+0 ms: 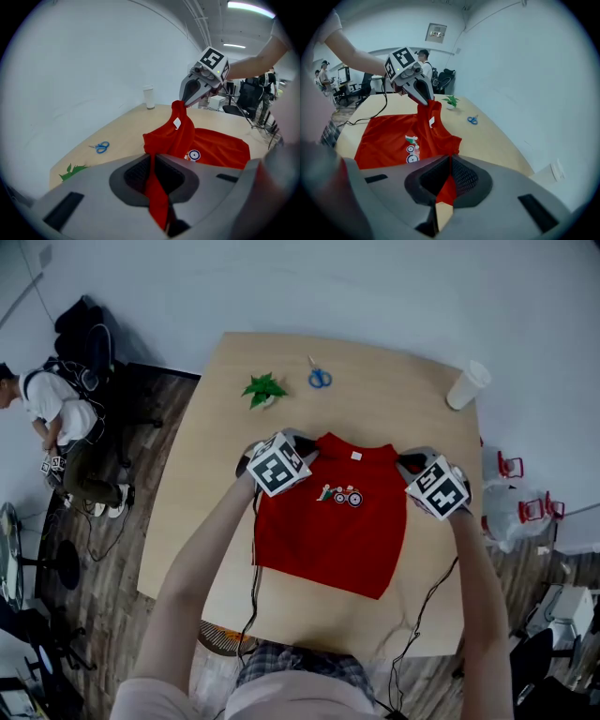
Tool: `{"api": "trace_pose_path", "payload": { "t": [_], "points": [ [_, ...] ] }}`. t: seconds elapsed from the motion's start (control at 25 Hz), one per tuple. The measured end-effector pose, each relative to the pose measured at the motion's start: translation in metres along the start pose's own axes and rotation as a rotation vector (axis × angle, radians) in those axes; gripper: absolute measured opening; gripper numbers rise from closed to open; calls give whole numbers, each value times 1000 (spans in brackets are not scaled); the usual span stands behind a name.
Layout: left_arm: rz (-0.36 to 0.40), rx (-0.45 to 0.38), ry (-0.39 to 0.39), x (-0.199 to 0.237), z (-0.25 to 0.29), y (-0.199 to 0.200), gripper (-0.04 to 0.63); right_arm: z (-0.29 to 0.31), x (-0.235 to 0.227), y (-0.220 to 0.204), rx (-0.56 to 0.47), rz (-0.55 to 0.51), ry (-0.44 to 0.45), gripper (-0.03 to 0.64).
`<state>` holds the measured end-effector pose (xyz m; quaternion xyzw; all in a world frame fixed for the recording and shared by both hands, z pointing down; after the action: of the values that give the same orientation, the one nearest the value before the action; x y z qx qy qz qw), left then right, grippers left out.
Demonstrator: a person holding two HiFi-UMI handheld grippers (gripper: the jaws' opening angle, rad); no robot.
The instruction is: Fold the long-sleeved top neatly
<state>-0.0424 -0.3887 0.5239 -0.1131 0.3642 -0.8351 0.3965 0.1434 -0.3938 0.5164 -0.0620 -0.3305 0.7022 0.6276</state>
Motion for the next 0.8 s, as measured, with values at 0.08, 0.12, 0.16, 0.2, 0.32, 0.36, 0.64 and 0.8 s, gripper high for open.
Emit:
{"api": "trace_pose_path", "payload": {
  "t": [0.08, 0.12, 0.16, 0.2, 0.32, 0.36, 0.64, 0.8],
  "points": [
    [16, -8, -15, -13, -11, -4, 32, -12, 15, 4, -13, -14, 11, 21],
    [27, -10, -25, -20, -17, -5, 32, -18, 23, 5, -18, -22, 18, 21],
    [38, -8, -37, -27, -24, -8, 32, -23, 31, 7, -23, -30, 26, 21],
    [49, -2, -51, -35, -30, -12, 32, -28, 40, 8, -27, -38, 35, 21],
    [79, 14, -87, -59, -49, -24, 31, -41, 67, 11, -37, -63, 72, 21],
    [87, 22, -101, -68, -55, -29, 32, -45, 77, 11, -39, -72, 89, 21],
    [131, 68, -205, -130, -90, -75, 31, -64, 157, 11, -43, -112, 217, 21],
    [137, 86, -260, -156, -105, -100, 31, -67, 203, 6, -46, -122, 286, 21]
  ]
}}
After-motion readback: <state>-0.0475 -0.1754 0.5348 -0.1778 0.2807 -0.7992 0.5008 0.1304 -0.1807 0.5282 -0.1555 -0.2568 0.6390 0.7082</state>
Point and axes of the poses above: the fingertips, and each gripper's own axes: z forward along the fingers, x to its left, y out of its top, the point moved 2 cm from there along -z, backward along the fingers, and after that the axes turned 8 degrees about -z, right-handed, at the moved point
